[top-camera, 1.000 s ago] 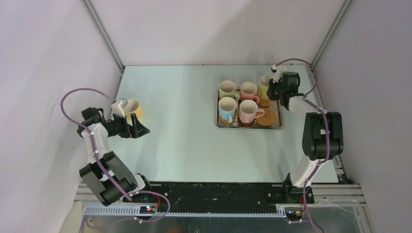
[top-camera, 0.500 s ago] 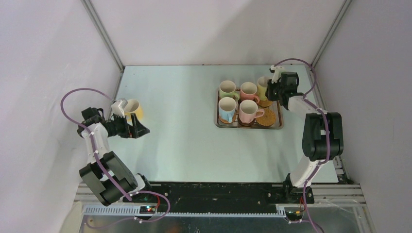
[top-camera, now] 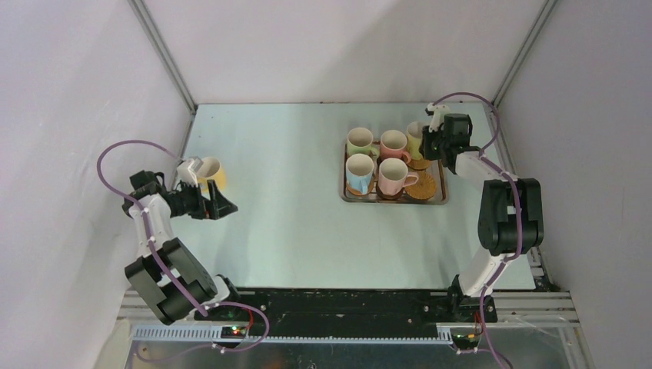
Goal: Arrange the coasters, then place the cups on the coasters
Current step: Place the cup on the coaster.
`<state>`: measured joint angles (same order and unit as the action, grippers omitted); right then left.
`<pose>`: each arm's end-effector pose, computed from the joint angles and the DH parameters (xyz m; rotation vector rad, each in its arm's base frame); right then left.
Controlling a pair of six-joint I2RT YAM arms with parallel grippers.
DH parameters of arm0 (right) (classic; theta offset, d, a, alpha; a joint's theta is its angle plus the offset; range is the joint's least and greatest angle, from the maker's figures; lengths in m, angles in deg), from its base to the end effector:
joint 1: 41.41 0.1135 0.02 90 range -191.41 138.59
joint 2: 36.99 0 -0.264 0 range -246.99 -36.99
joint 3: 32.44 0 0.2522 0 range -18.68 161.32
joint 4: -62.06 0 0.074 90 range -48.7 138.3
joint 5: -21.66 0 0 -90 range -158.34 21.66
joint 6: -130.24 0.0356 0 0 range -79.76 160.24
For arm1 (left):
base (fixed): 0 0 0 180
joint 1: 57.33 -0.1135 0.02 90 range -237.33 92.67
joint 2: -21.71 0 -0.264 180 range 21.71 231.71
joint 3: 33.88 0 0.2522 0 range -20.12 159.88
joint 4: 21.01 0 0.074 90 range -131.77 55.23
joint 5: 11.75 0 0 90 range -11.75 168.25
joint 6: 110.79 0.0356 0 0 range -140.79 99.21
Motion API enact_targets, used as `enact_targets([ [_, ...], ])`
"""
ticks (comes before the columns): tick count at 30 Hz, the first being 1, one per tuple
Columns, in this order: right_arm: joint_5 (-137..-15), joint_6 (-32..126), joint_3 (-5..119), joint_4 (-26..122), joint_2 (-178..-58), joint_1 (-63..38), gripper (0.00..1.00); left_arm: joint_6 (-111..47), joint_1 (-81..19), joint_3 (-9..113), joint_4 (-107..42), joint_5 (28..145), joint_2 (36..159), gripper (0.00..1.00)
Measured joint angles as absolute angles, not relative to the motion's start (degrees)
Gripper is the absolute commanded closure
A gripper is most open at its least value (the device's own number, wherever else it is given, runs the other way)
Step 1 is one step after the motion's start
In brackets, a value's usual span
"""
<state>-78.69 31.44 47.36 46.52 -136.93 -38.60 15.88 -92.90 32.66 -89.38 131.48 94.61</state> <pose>0.3901 0.0256 0.2231 -0.3217 2.1615 0.1389 0.1940 0.1037 0.2459 0.1756 2.2852 -0.7449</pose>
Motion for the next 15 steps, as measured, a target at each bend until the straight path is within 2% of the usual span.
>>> enact_targets([
  [15,-76.5,30.6,47.5,46.5,-136.9,-37.0,0.99,16.7,-92.9,32.7,-89.8,131.6,95.4,0.00],
])
